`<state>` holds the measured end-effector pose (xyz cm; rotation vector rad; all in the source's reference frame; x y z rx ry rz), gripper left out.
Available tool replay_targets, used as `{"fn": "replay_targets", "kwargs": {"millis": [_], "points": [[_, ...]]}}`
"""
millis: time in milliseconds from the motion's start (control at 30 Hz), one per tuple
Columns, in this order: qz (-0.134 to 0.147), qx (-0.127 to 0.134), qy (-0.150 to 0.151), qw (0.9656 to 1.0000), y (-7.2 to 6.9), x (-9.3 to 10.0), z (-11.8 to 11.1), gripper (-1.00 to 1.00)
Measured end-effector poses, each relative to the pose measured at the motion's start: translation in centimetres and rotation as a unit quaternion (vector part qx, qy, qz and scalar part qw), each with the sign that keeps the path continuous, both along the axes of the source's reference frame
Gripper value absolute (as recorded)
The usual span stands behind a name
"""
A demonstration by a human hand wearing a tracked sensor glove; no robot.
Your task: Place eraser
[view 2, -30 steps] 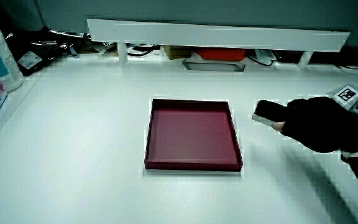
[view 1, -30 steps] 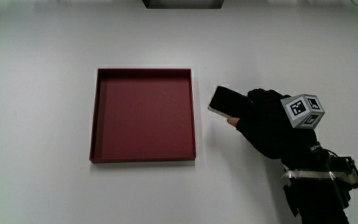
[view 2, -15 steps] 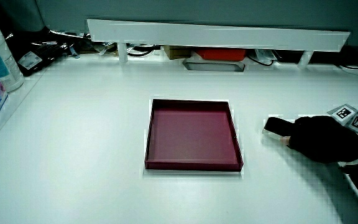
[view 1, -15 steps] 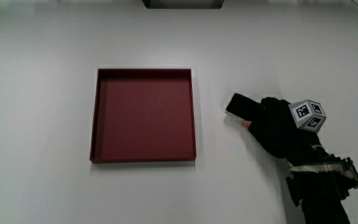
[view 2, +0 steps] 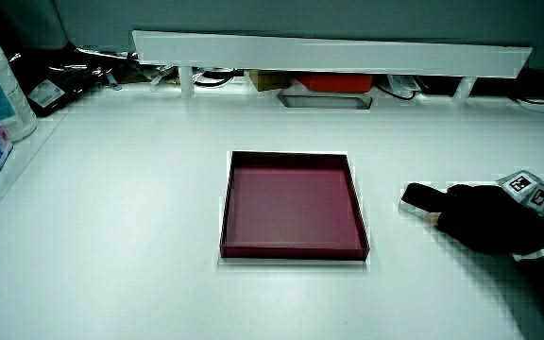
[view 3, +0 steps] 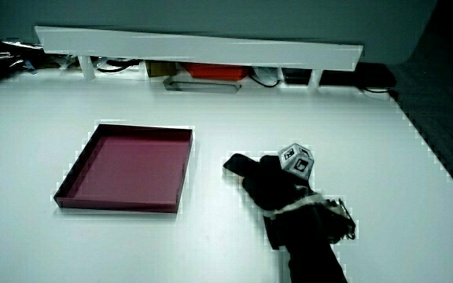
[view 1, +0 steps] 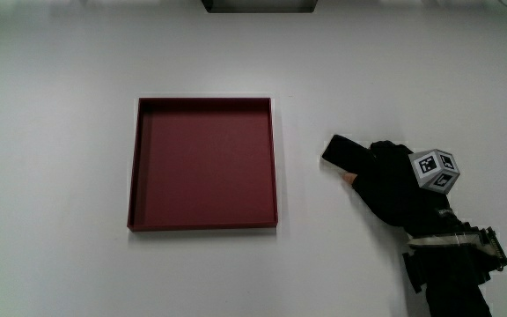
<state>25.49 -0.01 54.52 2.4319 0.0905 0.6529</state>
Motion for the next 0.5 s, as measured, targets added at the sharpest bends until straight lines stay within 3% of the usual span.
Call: {"fn": "replay_targets", "kwargs": {"millis": [400,467,500], "points": [[-0.003,-0.004,0.007,1.0,0.3,0.4,0.0,-0.71],[-0.007,0.0,-0.016,0.9999,0.4,0.3,-1.2,-0.79],[-0.013,-0.004,0.001,0.9999,0.6,0.6,-1.0,-0.82]]}}
